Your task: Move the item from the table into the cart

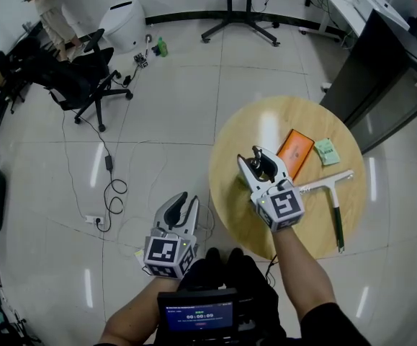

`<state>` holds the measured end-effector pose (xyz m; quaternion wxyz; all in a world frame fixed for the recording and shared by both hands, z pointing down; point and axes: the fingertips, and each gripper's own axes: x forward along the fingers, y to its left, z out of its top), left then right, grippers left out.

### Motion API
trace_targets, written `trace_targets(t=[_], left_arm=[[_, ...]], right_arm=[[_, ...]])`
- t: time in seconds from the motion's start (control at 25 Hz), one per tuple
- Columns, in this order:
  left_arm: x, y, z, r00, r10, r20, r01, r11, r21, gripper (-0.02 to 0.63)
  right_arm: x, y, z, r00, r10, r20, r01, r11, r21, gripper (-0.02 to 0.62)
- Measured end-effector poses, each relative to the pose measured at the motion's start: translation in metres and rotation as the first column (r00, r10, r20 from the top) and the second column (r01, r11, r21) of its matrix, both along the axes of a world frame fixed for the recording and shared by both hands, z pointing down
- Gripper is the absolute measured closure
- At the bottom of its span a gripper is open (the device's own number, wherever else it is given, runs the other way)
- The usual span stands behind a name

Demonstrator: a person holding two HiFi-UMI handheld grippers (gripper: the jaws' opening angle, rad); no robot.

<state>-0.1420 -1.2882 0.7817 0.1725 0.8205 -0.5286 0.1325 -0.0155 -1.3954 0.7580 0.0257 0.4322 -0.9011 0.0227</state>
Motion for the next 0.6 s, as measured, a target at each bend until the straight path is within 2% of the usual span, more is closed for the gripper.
trace_targets(t=[0.16,0.36,0.48,0.6], left_arm=[[-0.001,0.001,-0.027,1.0,0.008,-0.009,-0.008,1.0,-0.002,0.495],[0.014,-0.007,-0.116,0.999,0.053,-0.011,-0.053,0.998,0.029,0.499],[0.039,-0.003,-0.179,0.994,0.112,-0.005,-0.111,0.992,0.063,0.499],[0.074,0.006,-0.226,0.979,0.202,-0.007,-0.2,0.973,0.117,0.499]], right_arm=[[0.001,0.008,-0.04,1.0,0.004,0.019,-0.004,1.0,0.009,0.446],[0.018,0.028,-0.141,0.999,0.032,0.037,-0.033,0.999,0.025,0.446],[0.042,0.056,-0.206,0.996,0.065,0.058,-0.067,0.997,0.033,0.446],[0.077,0.088,-0.259,0.989,0.13,0.067,-0.134,0.989,0.061,0.446]])
